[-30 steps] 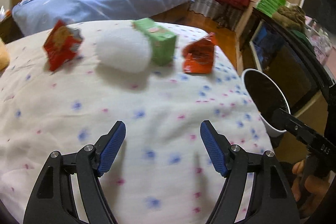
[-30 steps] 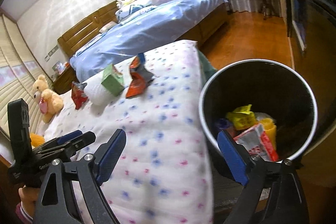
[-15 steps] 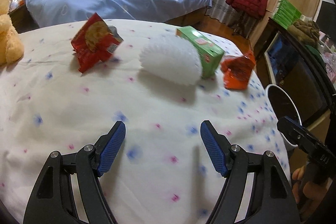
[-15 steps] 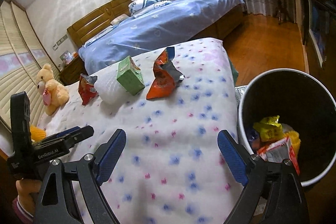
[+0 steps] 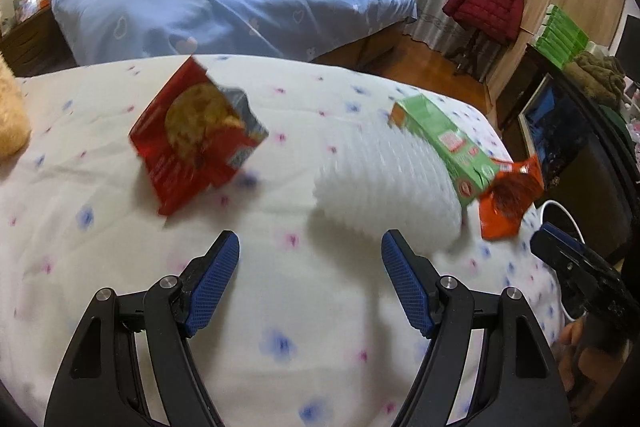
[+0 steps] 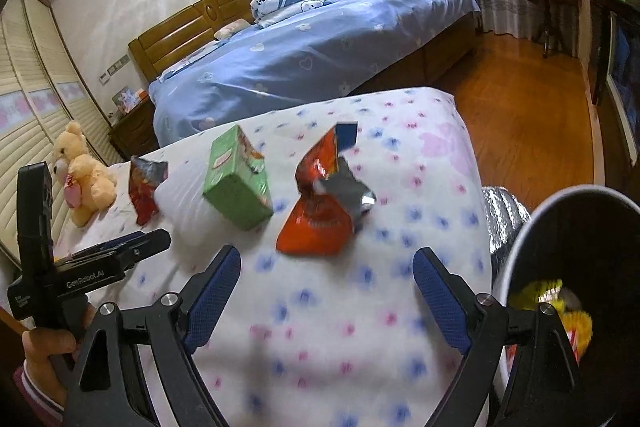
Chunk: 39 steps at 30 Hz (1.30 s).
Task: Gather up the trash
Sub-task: 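Grasp the white foam net with left gripper while right gripper grasps the orange packet, then carry the white foam net and orange packet in both grippers toward the bin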
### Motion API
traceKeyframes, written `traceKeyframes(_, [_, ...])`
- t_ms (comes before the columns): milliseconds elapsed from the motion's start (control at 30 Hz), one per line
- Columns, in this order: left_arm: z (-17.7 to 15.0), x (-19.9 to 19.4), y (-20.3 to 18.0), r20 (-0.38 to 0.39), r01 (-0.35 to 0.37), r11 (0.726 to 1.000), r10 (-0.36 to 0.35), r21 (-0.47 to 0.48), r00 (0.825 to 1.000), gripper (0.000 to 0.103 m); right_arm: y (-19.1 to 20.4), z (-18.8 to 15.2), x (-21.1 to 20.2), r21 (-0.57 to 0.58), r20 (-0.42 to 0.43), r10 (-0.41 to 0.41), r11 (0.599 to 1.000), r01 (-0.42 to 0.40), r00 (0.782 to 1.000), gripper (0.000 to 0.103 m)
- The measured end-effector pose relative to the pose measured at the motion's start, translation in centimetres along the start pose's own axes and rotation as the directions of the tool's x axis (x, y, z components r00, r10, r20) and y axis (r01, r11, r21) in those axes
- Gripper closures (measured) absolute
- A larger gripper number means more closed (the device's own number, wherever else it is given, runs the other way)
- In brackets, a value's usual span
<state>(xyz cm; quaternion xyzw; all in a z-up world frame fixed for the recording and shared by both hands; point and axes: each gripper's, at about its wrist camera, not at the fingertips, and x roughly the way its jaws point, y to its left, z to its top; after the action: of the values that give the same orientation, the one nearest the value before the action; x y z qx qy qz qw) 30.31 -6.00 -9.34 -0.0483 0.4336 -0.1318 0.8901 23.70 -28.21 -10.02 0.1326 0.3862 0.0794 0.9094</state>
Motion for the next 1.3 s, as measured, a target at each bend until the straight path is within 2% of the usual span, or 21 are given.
traceKeyframes(100, [0.9, 0.5, 0.2, 0.002, 0.034, 0.999, -0.034, 0.004, 0.999, 0.028, -0.2, 0.7, 0.9, 0.003, 0.002, -0.003, 1.0, 0.003, 1.0, 0.019])
traceKeyframes(167, [1.5, 0.9, 0.2, 0.008, 0.051, 0.998, -0.051, 0.021, 0.999, 0.028, -0.4, 1.1, 1.6, 0.008, -0.006, -0.001, 1.0, 0.001, 1.0, 0.028])
traceKeyframes(233, [1.7, 1.0, -0.2, 0.017, 0.06, 0.997, -0.061, 0.042, 0.998, 0.033, -0.4, 1.5, 2.3, 0.009, -0.02, -0.004, 1.0, 0.004, 1.0, 0.038])
traceKeyframes(300, [1.8, 1.5, -0.6, 0.001, 0.09, 0.994, -0.09, 0.06, 0.996, 0.052, -0.4, 1.7, 2.8, 0.013, -0.033, -0.002, 1.0, 0.002, 0.999, 0.051])
traceKeyframes(333, [1.8, 1.8, -0.8, -0.011, 0.108, 0.992, -0.108, 0.066, 0.994, 0.056, -0.4, 1.7, 3.0, 0.015, -0.039, -0.001, 1.0, 0.001, 0.999, 0.064])
traceKeyframes(367, [1.8, 1.9, -1.0, -0.017, 0.118, 0.99, -0.117, 0.072, 0.993, 0.067, -0.3, 1.6, 3.1, 0.014, -0.046, 0.0, 1.0, 0.001, 0.999, 0.075])
traceKeyframes(400, [1.8, 2.0, -1.4, -0.023, 0.128, 0.988, -0.126, 0.085, 0.992, 0.073, -0.3, 1.5, 3.1, 0.013, -0.053, 0.004, 1.0, -0.003, 0.999, 0.079])
traceKeyframes(433, [1.6, 2.0, -1.7, -0.025, 0.13, 0.987, -0.128, 0.099, 0.991, 0.075, -0.3, 1.4, 3.1, 0.013, -0.054, 0.01, 1.0, -0.009, 0.998, 0.087])
traceKeyframes(467, [1.5, 1.9, -2.0, -0.022, 0.129, 0.986, -0.127, 0.108, 0.992, 0.078, -0.3, 1.3, 3.0, 0.014, -0.053, 0.013, 1.0, -0.012, 0.999, 0.09])
traceKeyframes(600, [0.9, 1.2, -2.8, -0.019, 0.133, 0.983, -0.132, 0.13, 0.991, 0.088, -0.2, 0.9, 2.3, 0.017, -0.048, 0.018, 1.0, -0.017, 0.999, 0.092])
traceKeyframes(700, [0.3, 0.5, -3.4, -0.016, 0.133, 0.981, -0.132, 0.142, 0.991, 0.091, -0.2, 0.4, 1.6, 0.019, -0.043, 0.026, 1.0, -0.025, 0.999, 0.094])
traceKeyframes(1300, [-4.5, -4.8, -5.2, 0.018, 0.173, 0.977, -0.177, 0.122, 0.984, 0.093, -0.1, -3.7, -3.7, 0.05, -0.011, 0.041, 0.998, -0.04, 0.999, 0.095])
